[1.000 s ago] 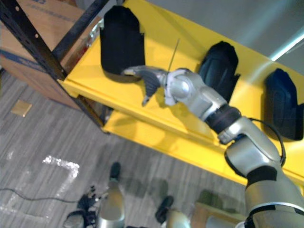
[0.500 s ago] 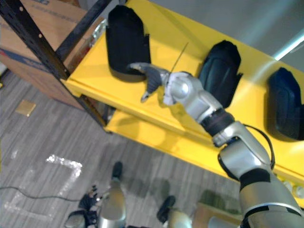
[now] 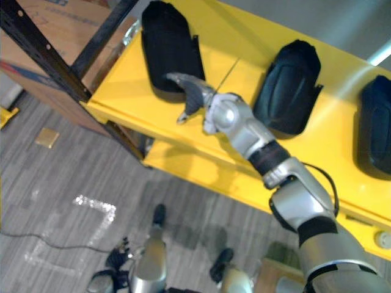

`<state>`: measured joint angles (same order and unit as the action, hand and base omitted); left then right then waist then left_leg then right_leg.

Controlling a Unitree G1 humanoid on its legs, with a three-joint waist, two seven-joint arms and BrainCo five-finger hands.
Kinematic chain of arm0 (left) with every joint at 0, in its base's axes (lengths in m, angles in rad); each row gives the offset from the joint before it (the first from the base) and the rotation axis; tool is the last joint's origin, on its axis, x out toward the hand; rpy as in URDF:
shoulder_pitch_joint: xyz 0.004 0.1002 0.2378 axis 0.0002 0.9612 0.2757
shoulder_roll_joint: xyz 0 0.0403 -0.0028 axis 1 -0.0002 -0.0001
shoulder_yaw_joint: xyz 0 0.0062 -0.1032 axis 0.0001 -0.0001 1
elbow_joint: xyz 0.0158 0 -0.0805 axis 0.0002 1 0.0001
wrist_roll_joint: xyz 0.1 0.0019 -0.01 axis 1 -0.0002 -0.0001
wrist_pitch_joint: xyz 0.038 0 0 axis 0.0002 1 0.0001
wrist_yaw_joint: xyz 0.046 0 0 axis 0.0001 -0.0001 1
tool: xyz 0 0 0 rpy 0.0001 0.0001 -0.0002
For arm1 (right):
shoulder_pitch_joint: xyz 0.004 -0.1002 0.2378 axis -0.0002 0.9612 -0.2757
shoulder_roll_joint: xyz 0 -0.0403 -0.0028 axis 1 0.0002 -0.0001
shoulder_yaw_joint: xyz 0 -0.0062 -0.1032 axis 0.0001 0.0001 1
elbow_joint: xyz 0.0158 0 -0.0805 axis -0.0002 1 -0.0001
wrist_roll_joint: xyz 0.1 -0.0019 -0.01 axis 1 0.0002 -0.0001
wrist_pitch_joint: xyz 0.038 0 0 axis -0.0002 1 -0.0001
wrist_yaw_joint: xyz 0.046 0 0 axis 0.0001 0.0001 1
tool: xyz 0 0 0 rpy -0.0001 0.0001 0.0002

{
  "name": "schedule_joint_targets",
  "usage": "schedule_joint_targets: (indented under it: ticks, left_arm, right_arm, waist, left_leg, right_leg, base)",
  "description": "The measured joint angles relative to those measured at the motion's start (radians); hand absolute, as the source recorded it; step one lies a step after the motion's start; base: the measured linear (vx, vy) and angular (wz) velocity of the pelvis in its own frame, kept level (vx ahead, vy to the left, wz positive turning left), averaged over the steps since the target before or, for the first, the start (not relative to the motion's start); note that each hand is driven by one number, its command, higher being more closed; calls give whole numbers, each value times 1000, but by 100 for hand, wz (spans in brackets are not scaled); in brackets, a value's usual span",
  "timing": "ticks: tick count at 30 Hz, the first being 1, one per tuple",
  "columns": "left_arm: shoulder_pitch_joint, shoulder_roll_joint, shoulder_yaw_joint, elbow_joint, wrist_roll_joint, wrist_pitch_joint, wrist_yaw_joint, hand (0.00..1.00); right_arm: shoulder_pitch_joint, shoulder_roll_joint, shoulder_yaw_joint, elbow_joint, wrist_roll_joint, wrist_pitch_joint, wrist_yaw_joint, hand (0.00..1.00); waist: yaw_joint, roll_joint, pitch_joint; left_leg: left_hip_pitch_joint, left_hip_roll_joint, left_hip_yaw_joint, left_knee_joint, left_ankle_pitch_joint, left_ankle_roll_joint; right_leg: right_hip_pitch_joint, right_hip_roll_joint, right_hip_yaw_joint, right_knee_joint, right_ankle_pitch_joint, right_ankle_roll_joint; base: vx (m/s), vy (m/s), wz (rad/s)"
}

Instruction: Walk over and take plastic housings, then place them on the shelf

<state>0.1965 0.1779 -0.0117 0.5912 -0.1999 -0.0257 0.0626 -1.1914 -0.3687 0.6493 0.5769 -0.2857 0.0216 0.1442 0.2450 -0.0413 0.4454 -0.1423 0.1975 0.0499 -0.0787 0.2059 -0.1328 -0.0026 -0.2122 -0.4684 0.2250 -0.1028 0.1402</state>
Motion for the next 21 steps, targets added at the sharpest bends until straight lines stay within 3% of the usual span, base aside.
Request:
schedule_joint_targets:
  ticks: [14,21]
  left_arm:
    - [0,-16,-10,2,-37,-31,1,0]
    - [0,-19,-12,2,-40,-31,3,0]
  right_arm:
    - [-6,91,-64,66,-63,82,-203,0]
    - [-1,136,-79,82,-83,147,-280,0]
  waist:
    - [2,24,13]
    - [2,29,17]
  left_leg:
    - [-32,-5,-15,21,-1,4]
    - [-32,-6,-15,25,-2,5]
  right_leg:
    - [-34,-14,-3,49,-26,1]
    - [-38,-17,0,60,-31,0]
  base:
    - [-16,-8,2]
    - [0,0,0]
